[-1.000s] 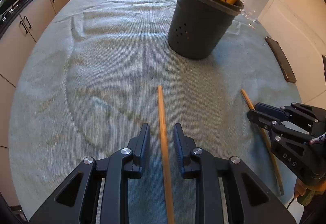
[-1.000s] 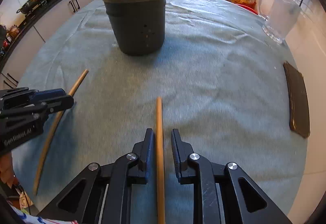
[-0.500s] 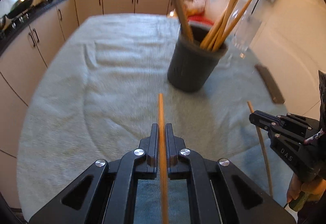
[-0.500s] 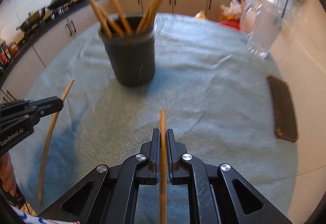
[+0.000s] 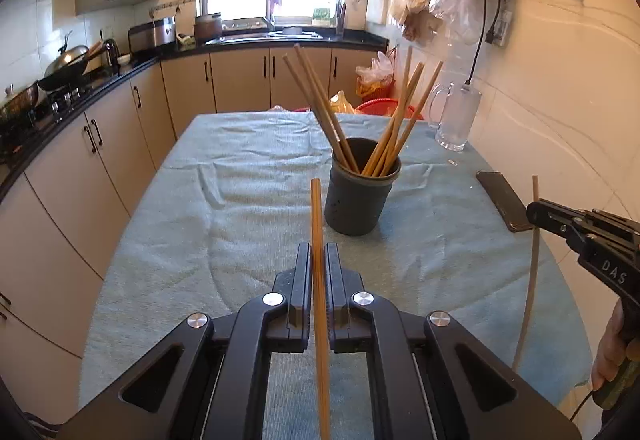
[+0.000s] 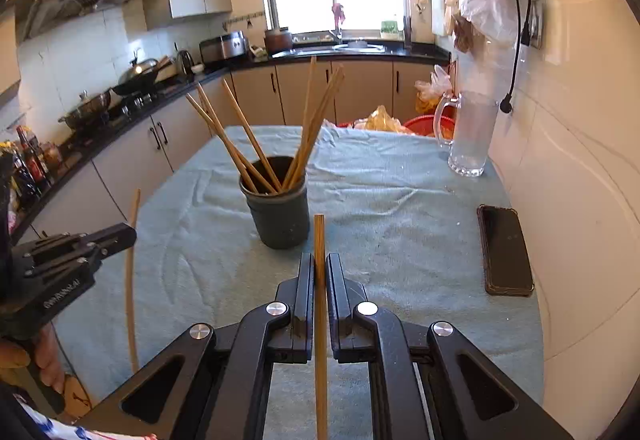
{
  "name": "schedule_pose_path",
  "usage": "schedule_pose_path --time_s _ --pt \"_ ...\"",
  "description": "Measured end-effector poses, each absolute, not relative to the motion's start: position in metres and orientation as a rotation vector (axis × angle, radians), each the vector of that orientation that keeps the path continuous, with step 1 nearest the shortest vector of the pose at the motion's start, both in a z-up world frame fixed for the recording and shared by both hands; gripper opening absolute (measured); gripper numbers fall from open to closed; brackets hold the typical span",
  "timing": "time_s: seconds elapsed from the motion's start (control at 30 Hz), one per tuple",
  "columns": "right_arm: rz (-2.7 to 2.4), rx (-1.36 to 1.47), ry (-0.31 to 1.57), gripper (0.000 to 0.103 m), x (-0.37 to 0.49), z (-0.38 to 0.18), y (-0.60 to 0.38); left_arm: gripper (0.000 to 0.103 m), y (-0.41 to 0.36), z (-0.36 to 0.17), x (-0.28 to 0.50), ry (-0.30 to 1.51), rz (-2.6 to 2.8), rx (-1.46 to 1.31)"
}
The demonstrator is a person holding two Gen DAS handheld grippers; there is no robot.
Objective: Organize utensils
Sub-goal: 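Lift both chopsticks upright and carry them toward the black holder, then bring both upright chopsticks up beside the black holder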
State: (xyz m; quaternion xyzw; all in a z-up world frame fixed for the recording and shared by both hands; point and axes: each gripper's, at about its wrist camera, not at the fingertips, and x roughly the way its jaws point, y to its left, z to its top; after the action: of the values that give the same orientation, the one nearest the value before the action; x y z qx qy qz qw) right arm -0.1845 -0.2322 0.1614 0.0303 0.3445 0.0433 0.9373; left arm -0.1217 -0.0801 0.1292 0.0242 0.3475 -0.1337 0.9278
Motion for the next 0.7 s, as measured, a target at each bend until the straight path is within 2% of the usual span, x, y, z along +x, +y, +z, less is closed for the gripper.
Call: schedule_pose_path --time_s 0.53,0.7 --pt "0.107 0.054 0.645 0.006 -0.211 0.178 -0.229 0.005 -0.081 0.155 -0.155 0.623 -0.311 0.039" --pt "0.113 0.059 0.644 0.006 -0.213 0.179 -0.228 0.006 -0.081 0.137 -0.137 0.698 -0.311 0.041"
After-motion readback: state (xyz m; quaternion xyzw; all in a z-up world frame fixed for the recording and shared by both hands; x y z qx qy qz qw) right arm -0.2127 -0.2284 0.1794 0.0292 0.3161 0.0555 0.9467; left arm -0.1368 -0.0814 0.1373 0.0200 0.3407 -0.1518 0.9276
